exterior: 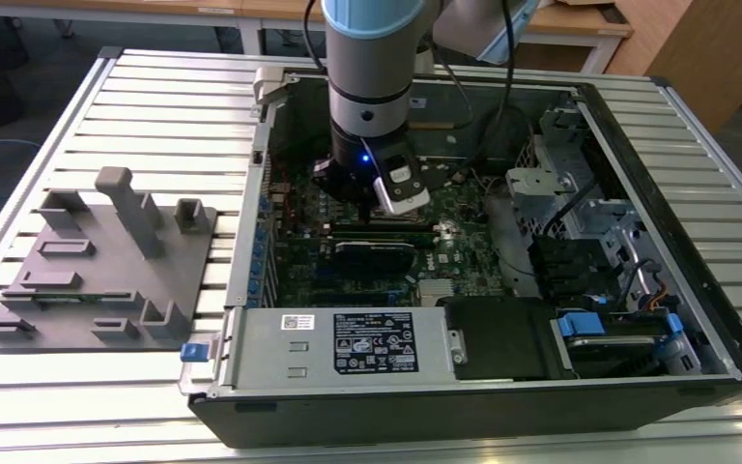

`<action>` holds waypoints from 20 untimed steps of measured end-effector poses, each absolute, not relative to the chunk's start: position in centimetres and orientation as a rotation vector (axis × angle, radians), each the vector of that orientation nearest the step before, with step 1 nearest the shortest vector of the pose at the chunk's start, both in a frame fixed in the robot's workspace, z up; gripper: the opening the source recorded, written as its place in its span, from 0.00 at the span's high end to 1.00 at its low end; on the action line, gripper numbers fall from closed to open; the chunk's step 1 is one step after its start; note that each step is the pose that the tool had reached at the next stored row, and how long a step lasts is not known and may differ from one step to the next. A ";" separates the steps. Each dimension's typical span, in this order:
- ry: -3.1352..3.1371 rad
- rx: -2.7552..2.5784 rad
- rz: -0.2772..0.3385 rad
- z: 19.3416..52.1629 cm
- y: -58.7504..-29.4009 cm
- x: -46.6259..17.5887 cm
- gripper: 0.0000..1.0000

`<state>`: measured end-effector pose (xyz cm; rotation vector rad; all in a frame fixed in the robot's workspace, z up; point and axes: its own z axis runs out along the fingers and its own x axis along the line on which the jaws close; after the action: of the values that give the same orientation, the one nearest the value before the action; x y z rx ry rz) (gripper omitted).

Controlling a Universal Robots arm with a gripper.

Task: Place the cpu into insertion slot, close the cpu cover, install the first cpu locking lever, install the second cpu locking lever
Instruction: 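Install the second cpu locking lever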

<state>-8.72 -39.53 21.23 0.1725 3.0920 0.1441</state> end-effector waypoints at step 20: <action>3.092 0.173 0.155 20.5 -39.5 -9.0 0.89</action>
<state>-8.98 -39.53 20.50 0.1728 3.0918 0.1551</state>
